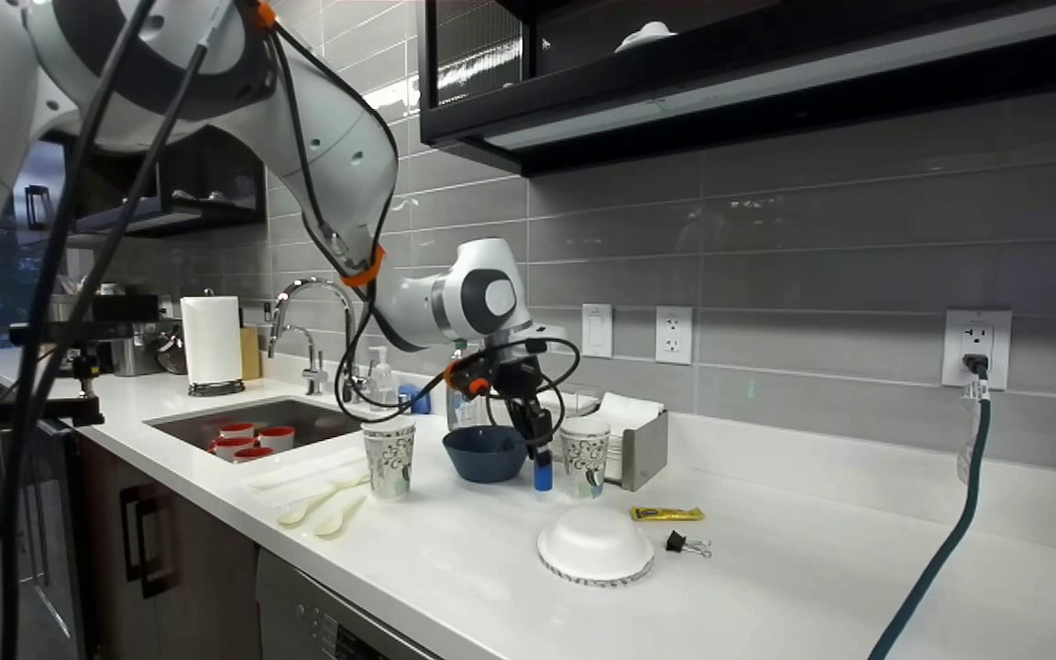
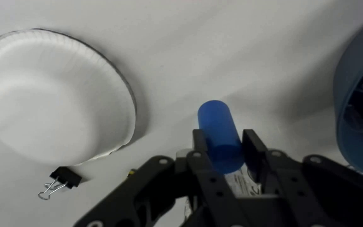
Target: Put one blue block in the blue bowl.
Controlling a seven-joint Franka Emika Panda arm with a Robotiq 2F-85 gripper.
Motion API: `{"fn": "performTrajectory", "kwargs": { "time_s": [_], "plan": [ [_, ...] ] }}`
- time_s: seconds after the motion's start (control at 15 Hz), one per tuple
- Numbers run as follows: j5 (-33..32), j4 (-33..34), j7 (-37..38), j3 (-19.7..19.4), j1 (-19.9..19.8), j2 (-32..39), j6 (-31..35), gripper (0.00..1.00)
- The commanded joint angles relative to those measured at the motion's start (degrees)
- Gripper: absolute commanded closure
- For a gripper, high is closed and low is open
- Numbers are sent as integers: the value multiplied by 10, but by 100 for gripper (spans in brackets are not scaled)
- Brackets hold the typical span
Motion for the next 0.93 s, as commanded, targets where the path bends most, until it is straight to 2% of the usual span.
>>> {"fn": "performTrajectory", "kwargs": {
  "time_s": [0.0, 0.27, 0.4, 0.6, 0.8, 0.87],
  "plan": [
    [-23, -45, -7, 10, -1, -90, -55, 92],
    [-2, -63, -41, 47, -14, -153, -99, 92],
    [36, -72, -82, 71, -18, -170, -109, 92],
    [80, -71, -135, 99, -17, -172, -95, 92],
    [99, -51, -129, 114, -17, -157, -102, 92],
    [75, -57, -113, 115, -17, -160, -102, 67]
  ]
}}
